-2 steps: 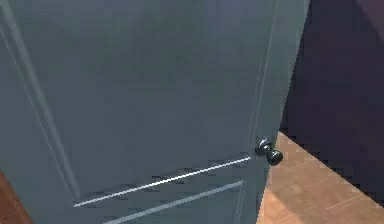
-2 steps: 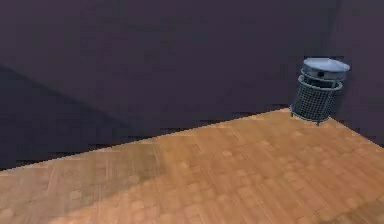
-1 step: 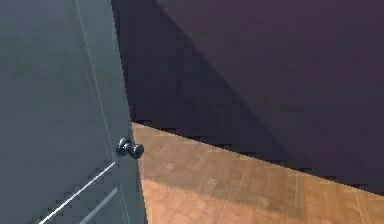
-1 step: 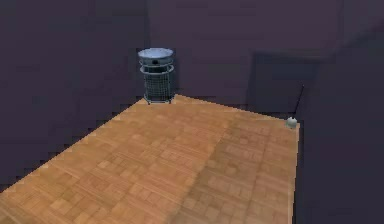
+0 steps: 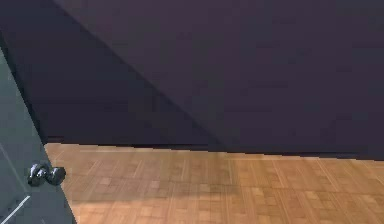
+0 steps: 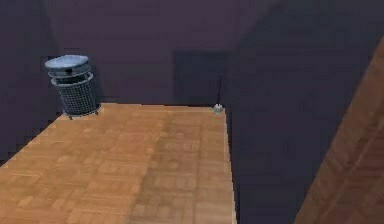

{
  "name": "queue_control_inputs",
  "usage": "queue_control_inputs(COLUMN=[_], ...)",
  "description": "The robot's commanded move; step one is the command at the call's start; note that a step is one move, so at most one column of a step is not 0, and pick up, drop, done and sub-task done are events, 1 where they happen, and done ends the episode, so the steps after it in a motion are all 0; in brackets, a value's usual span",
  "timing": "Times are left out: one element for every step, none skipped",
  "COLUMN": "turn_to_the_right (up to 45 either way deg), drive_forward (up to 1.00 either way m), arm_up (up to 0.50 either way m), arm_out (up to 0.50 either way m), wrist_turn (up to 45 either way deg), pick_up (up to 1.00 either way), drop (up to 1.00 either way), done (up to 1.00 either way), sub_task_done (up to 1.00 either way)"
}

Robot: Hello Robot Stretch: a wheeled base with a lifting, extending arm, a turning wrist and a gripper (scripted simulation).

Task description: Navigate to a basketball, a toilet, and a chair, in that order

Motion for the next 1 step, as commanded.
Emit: queue_control_inputs(turn_to_the_right=[0.0], drive_forward=[0.05], arm_up=[0.00], arm_out=[0.00], wrist_turn=[0.0], pick_up=[0.00], drop=[0.00], done=[0.00], sub_task_done=[0.00])
